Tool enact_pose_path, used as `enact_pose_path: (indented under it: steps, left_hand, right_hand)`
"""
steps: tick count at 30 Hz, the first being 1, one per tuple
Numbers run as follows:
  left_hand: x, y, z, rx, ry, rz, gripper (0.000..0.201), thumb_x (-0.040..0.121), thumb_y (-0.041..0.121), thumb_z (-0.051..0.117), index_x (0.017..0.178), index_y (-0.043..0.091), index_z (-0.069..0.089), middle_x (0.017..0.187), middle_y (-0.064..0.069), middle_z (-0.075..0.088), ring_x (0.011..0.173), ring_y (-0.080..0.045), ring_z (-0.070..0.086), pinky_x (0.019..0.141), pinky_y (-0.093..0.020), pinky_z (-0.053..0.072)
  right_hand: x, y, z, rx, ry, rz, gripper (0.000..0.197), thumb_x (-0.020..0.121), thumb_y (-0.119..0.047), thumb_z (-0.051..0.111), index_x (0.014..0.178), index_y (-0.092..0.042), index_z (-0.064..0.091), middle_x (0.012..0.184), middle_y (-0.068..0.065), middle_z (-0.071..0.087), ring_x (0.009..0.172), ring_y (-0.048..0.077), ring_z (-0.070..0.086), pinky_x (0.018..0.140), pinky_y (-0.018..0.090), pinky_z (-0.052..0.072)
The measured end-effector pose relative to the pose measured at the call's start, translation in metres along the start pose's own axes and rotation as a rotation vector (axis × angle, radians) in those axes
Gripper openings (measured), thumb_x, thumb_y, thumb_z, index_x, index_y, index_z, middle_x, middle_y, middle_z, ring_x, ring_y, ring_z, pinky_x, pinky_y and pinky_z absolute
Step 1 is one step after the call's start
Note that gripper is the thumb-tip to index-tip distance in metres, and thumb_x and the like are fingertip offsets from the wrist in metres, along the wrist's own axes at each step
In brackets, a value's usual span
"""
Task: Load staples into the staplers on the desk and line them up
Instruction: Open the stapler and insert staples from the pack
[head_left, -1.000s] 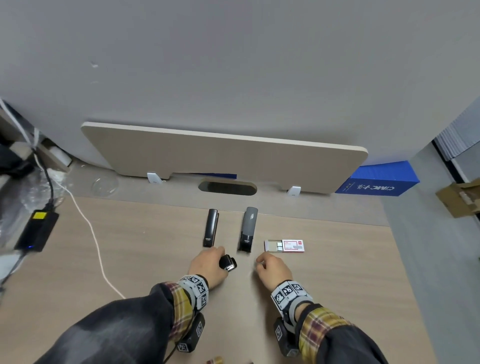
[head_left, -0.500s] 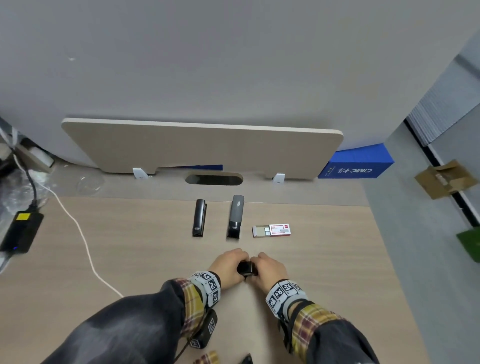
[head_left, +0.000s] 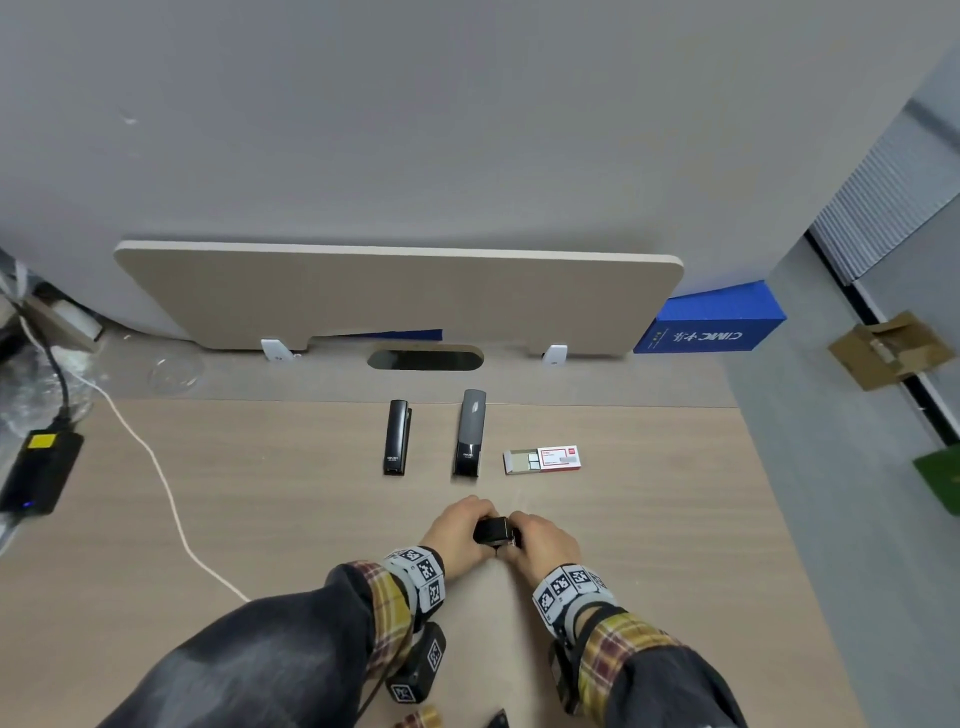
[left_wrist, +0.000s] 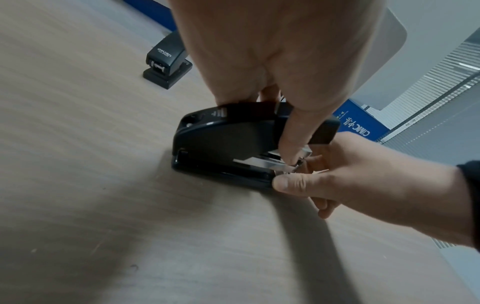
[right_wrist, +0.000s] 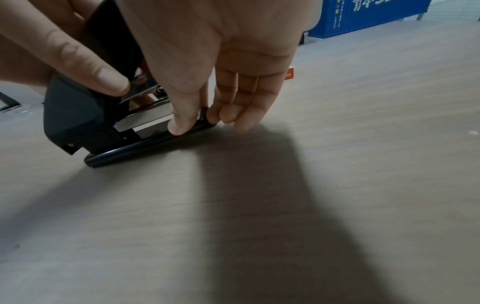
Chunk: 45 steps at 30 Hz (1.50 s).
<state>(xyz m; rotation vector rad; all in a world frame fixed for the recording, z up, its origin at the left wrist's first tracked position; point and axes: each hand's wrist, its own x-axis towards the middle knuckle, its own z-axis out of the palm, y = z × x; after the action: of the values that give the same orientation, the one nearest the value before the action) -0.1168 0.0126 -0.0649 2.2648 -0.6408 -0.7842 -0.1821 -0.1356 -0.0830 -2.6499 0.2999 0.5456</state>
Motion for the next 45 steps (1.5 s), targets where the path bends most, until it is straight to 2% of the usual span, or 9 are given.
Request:
enact_pose_path:
  steps: [8,12,16,19,23,26,34,41,45]
  left_hand:
    - [-0.002,-0.006,-0.008,0.166,-0.107,-0.088,0.032,0.076,0.016,0.064,0.107,0.015,0.060,0.110,-0.008,0.056,0.102,-0.025,0.055,0.089,-0.031,0.043]
    - [-0.014,-0.029,-0.029,0.180,-0.183,-0.266,0.033,0.076,0.005,0.056,0.106,0.017,0.061,0.110,-0.007,0.055,0.103,-0.024,0.056,0.090,-0.029,0.046]
    - [-0.019,-0.050,-0.048,-0.044,-0.124,-0.420,0.030,0.077,-0.008,0.049,0.072,0.019,0.063,0.069,-0.002,0.063,0.062,-0.014,0.062,0.058,-0.019,0.050]
    - [-0.019,-0.049,-0.054,-0.160,-0.159,-0.462,0.020,0.084,0.000,0.061,0.074,0.017,0.062,0.061,0.000,0.061,0.044,-0.003,0.055,0.041,-0.014,0.044]
    - [-0.016,-0.053,-0.054,-0.194,-0.168,-0.454,0.018,0.083,0.006,0.068,0.075,0.021,0.062,0.065,0.003,0.063,0.053,-0.007,0.058,0.047,-0.018,0.049]
    - [-0.016,-0.057,-0.054,-0.240,-0.193,-0.495,0.014,0.084,0.009,0.069,0.077,0.019,0.062,0.064,0.001,0.063,0.056,-0.015,0.059,0.058,-0.032,0.057]
    - [-0.006,-0.062,-0.061,-0.180,-0.218,-0.565,0.021,0.073,0.010,0.080,0.081,0.011,0.060,0.065,-0.011,0.064,0.053,-0.026,0.060,0.058,-0.041,0.057]
    - [0.000,-0.068,-0.063,-0.109,-0.260,-0.544,0.028,0.069,0.020,0.084,0.083,0.012,0.061,0.067,-0.012,0.068,0.055,-0.027,0.064,0.064,-0.045,0.059]
    - [-0.004,-0.064,-0.063,-0.010,-0.224,-0.440,0.021,0.071,0.023,0.080,0.078,0.021,0.061,0.073,0.002,0.064,0.066,-0.023,0.063,0.064,-0.033,0.055]
  right_hand:
    - [0.002,0.010,-0.011,0.003,-0.088,0.040,0.019,0.088,-0.032,0.054,0.104,-0.024,0.060,0.109,0.000,0.065,0.101,0.024,0.060,0.081,0.031,0.046]
    - [-0.001,0.010,-0.019,0.150,-0.093,0.060,0.027,0.082,-0.020,0.048,0.103,-0.031,0.062,0.099,-0.006,0.067,0.093,0.018,0.061,0.078,0.026,0.046]
    - [0.005,0.000,-0.026,0.273,-0.080,0.052,0.021,0.077,-0.022,0.049,0.085,-0.036,0.061,0.081,-0.010,0.065,0.079,0.014,0.059,0.068,0.024,0.045]
    - [0.010,-0.008,-0.029,0.275,-0.095,0.033,0.019,0.074,-0.022,0.049,0.082,-0.035,0.061,0.078,-0.010,0.063,0.078,0.014,0.058,0.066,0.023,0.041]
    - [0.012,-0.013,-0.031,0.252,-0.123,0.014,0.022,0.074,-0.020,0.051,0.088,-0.032,0.064,0.081,-0.010,0.061,0.077,0.014,0.056,0.065,0.024,0.040]
    - [0.012,-0.008,-0.033,0.232,-0.089,0.057,0.024,0.075,-0.019,0.048,0.086,-0.032,0.064,0.082,-0.011,0.064,0.078,0.014,0.057,0.067,0.024,0.042]
    - [0.010,0.028,-0.035,0.150,-0.026,0.227,0.025,0.081,-0.016,0.046,0.088,-0.028,0.066,0.097,-0.006,0.069,0.090,0.019,0.062,0.074,0.025,0.047]
    - [0.009,0.028,-0.030,0.165,-0.055,0.213,0.025,0.080,-0.016,0.046,0.091,-0.028,0.066,0.097,-0.006,0.068,0.090,0.018,0.061,0.075,0.025,0.047]
    - [0.008,0.017,-0.027,0.151,-0.130,0.092,0.033,0.076,-0.019,0.053,0.103,-0.035,0.061,0.100,-0.010,0.059,0.092,0.013,0.059,0.080,0.025,0.046]
